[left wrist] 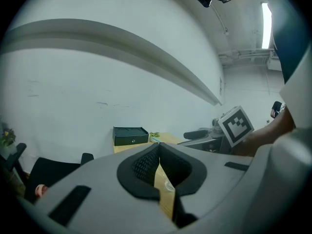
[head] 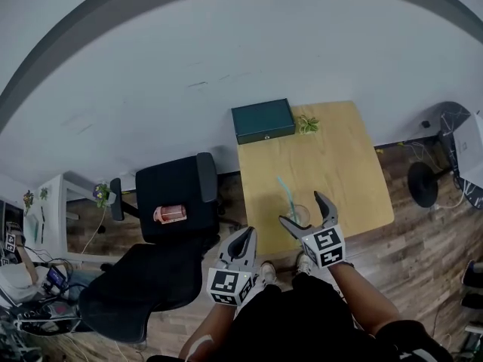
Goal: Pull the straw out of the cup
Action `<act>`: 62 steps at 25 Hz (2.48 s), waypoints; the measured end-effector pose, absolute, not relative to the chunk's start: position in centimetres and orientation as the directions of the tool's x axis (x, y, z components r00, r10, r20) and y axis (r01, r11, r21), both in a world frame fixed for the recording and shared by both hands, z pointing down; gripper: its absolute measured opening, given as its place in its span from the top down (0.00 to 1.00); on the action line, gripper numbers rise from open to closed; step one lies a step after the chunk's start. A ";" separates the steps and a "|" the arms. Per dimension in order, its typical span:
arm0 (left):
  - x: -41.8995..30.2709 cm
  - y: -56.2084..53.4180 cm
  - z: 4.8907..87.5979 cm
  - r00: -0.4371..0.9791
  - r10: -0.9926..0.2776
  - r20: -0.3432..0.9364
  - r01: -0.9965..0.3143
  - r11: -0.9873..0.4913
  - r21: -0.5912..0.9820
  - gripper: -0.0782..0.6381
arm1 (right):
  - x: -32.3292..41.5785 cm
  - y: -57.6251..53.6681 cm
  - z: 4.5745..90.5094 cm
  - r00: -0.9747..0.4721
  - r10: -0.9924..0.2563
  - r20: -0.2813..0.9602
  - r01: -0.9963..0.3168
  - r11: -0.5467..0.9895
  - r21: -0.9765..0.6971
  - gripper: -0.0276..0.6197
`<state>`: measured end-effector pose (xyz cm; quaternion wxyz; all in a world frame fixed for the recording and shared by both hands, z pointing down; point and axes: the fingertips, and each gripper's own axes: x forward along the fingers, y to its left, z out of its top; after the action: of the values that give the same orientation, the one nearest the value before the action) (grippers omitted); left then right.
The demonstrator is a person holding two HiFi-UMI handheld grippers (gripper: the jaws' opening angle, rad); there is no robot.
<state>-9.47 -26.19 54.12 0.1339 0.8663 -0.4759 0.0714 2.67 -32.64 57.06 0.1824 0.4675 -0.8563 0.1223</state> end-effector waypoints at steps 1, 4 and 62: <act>-9.6 -26.2 54.3 0.525 -0.812 0.256 -0.851 -0.497 0.168 0.86 | 2.6 -32.9 57.5 -0.500 -0.748 0.436 -0.841 0.539 -0.040 0.20; -9.9 -26.1 55.1 0.495 -0.823 0.280 -0.869 -0.462 0.179 0.86 | 2.6 -33.5 58.9 -0.504 -0.726 0.469 -0.832 0.554 -0.036 0.30; -3.2 -27.9 51.4 0.551 -0.807 0.212 -0.834 -0.532 0.146 0.86 | 8.5 -33.3 43.9 -0.512 -0.844 0.162 -0.858 0.511 -0.050 0.88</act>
<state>-3.25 -27.89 51.39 0.1155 0.8731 -0.4699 0.0591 8.50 -33.31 43.94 0.0584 0.4905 -0.8673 0.0620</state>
